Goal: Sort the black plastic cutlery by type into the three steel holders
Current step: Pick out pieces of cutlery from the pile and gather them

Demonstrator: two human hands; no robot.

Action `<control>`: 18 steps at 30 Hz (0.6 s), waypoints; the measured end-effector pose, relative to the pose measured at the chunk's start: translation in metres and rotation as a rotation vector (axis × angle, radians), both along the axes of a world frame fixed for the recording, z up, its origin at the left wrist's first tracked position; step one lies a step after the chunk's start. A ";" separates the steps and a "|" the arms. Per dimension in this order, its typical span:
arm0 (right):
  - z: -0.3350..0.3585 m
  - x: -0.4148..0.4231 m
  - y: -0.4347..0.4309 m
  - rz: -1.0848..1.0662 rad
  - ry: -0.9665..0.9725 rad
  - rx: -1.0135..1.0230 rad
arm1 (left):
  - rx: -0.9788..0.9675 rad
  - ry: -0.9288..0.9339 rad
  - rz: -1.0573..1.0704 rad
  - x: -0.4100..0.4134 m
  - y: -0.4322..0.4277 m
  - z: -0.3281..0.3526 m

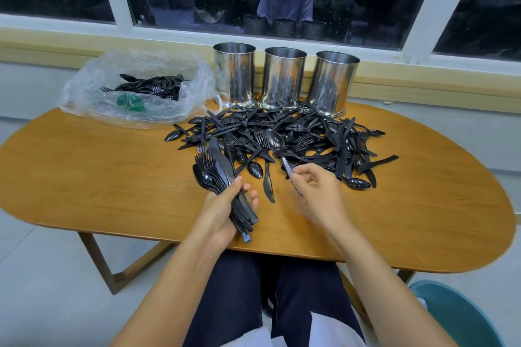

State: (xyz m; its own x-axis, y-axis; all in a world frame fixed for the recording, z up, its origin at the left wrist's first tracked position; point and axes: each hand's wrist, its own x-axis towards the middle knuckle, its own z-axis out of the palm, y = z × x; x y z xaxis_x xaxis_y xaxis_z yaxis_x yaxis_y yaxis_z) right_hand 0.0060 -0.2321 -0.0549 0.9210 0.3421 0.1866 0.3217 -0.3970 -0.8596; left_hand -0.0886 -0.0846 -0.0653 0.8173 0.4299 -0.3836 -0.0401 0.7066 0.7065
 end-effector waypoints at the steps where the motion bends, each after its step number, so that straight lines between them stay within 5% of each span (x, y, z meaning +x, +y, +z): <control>1: 0.005 -0.008 -0.002 0.042 0.090 0.107 | 0.006 -0.006 -0.004 0.002 -0.003 0.000; 8: 0.012 -0.047 0.009 0.196 0.278 0.316 | 0.112 -0.018 -0.013 0.014 -0.016 0.000; 13: 0.004 -0.053 0.018 0.282 0.292 0.254 | 0.280 0.097 0.030 0.010 -0.016 0.006; 18: -0.002 -0.044 0.024 0.328 0.249 0.128 | 0.136 0.011 0.064 0.009 -0.001 0.002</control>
State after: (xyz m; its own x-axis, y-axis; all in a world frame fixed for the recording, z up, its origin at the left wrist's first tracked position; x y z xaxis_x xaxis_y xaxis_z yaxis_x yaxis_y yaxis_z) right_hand -0.0379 -0.2081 -0.0567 0.7897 0.6126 0.0317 0.1891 -0.1940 -0.9626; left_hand -0.0800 -0.0853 -0.0632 0.7826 0.5297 -0.3271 -0.0735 0.6003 0.7964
